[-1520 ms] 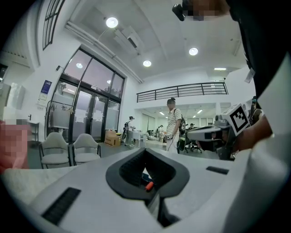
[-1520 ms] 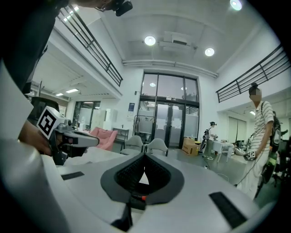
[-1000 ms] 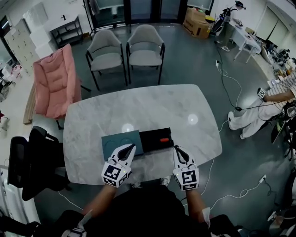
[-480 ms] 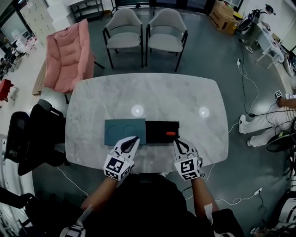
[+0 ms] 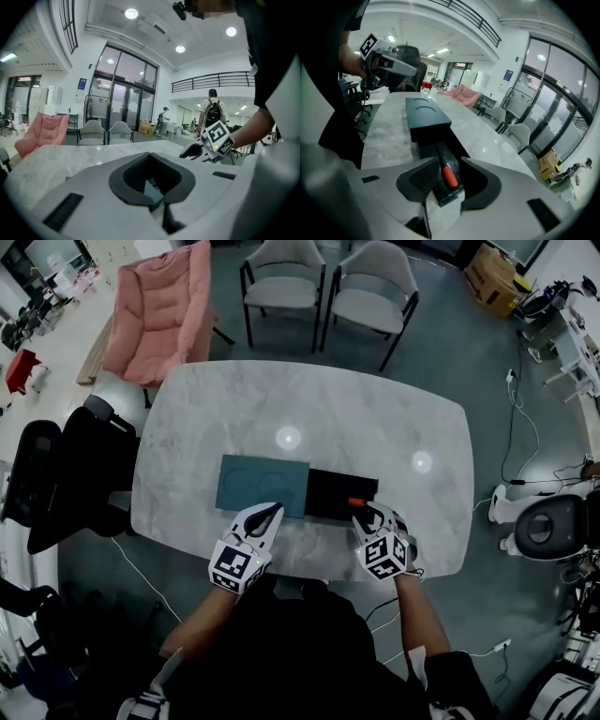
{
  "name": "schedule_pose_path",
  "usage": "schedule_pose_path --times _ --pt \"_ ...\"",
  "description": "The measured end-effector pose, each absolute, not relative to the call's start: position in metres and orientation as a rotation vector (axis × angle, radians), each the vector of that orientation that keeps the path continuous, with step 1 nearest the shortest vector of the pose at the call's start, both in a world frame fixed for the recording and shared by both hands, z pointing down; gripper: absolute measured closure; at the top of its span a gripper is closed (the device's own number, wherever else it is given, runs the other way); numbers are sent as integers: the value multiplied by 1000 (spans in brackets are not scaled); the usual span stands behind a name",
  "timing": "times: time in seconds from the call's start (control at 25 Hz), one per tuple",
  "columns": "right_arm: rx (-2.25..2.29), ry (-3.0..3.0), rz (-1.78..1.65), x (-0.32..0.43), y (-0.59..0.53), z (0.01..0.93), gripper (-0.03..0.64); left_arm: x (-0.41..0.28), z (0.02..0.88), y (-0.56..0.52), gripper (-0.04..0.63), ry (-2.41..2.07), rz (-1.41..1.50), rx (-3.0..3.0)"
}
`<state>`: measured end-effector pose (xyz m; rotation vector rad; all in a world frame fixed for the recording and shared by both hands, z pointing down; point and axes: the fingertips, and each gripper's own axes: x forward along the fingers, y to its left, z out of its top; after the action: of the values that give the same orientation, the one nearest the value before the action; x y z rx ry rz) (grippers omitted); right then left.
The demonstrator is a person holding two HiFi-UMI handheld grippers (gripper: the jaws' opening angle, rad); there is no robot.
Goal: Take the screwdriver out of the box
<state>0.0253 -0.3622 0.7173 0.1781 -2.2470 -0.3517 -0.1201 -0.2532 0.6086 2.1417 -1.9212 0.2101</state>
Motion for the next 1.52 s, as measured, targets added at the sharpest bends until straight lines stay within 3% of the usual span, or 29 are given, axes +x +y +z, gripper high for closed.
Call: schedule_pose_path --times 0.2,0.72,0.88,1.52 --pt "17 -2141 -390 14 -361 747 430 -129 619 -244 589 -1935 203 2081" --pt "-246 -1841 -562 10 -376 801 431 -145 615 -245 589 -1993 184 2026" --pt "-301 -1779 -558 6 -376 812 471 -152 618 -240 589 -2004 181 2006" --pt "-342 -1714 -506 11 -373 826 506 -164 611 -225 589 -2059 153 1975"
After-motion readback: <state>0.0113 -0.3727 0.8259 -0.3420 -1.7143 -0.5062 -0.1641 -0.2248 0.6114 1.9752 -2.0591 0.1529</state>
